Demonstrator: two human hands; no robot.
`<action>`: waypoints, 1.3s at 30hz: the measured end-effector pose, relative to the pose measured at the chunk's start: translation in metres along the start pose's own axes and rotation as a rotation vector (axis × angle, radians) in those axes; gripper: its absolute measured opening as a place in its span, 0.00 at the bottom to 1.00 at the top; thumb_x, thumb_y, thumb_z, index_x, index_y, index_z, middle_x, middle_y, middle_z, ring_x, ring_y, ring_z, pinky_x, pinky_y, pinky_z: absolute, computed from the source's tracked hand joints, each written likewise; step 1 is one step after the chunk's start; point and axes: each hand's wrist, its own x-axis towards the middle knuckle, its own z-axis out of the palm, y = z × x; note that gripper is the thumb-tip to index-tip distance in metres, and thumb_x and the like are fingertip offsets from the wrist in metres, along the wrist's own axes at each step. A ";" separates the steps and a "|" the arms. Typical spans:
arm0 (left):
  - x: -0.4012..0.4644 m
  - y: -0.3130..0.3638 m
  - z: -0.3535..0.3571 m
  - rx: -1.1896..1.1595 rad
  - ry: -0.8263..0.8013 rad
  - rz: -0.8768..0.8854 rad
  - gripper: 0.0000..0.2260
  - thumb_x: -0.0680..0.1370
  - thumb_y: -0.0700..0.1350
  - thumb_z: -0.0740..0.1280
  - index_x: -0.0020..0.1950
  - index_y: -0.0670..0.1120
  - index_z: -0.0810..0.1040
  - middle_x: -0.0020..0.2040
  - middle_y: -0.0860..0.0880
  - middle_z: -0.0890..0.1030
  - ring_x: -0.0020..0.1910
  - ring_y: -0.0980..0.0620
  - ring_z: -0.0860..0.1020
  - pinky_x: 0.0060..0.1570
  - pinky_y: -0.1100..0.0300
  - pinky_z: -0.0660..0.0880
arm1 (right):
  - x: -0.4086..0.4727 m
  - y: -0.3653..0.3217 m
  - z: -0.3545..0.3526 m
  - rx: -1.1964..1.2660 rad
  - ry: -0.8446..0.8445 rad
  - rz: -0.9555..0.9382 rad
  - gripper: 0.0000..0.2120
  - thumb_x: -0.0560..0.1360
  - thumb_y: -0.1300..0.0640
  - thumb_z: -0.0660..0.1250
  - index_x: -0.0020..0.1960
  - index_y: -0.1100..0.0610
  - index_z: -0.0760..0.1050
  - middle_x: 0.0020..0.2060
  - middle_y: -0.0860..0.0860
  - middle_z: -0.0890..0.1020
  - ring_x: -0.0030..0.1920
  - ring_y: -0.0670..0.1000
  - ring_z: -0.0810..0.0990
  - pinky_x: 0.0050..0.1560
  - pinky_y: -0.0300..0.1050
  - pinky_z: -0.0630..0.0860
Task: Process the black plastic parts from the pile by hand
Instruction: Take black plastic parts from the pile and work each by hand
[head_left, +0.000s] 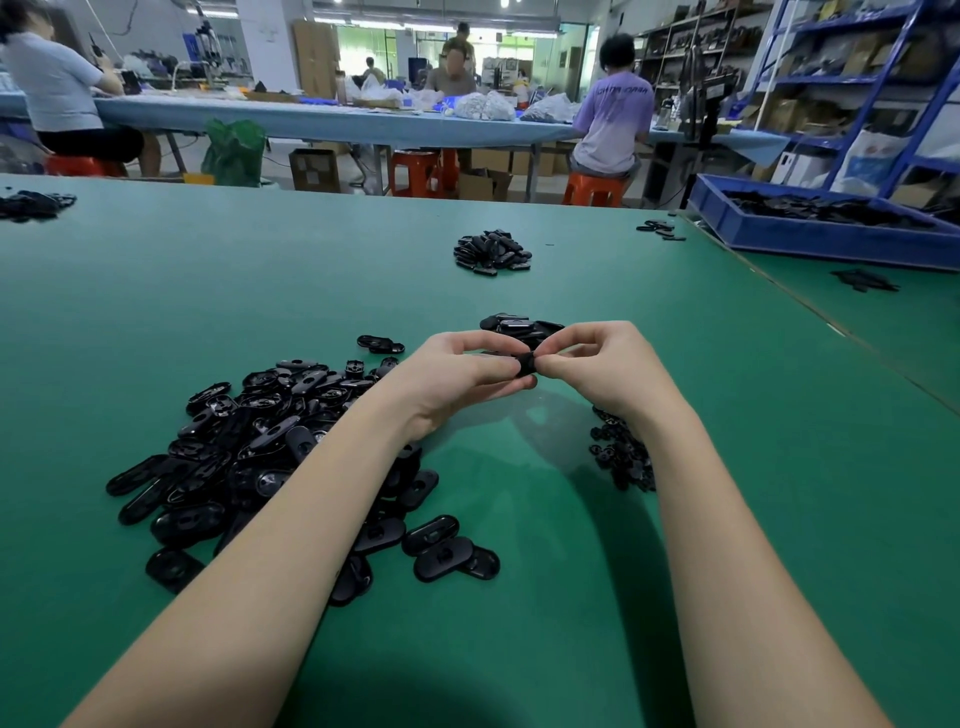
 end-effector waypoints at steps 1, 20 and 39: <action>0.000 0.000 0.000 0.008 0.000 0.004 0.08 0.79 0.29 0.66 0.52 0.37 0.81 0.49 0.37 0.84 0.47 0.44 0.86 0.47 0.64 0.82 | 0.000 0.000 0.000 0.006 0.003 0.002 0.02 0.73 0.54 0.76 0.42 0.48 0.84 0.37 0.48 0.85 0.29 0.38 0.75 0.26 0.29 0.66; 0.001 -0.002 0.002 0.258 0.087 0.084 0.07 0.77 0.30 0.68 0.48 0.40 0.80 0.40 0.42 0.81 0.36 0.52 0.81 0.45 0.64 0.80 | 0.001 0.003 0.001 0.120 -0.102 0.079 0.07 0.69 0.55 0.79 0.36 0.50 0.82 0.25 0.42 0.75 0.22 0.41 0.67 0.22 0.29 0.61; 0.000 -0.003 0.003 0.400 0.171 0.215 0.07 0.76 0.34 0.72 0.52 0.42 0.80 0.42 0.42 0.85 0.41 0.48 0.82 0.54 0.57 0.79 | 0.002 0.009 0.013 0.182 0.031 -0.014 0.07 0.69 0.55 0.78 0.38 0.52 0.80 0.25 0.40 0.77 0.25 0.40 0.71 0.26 0.29 0.66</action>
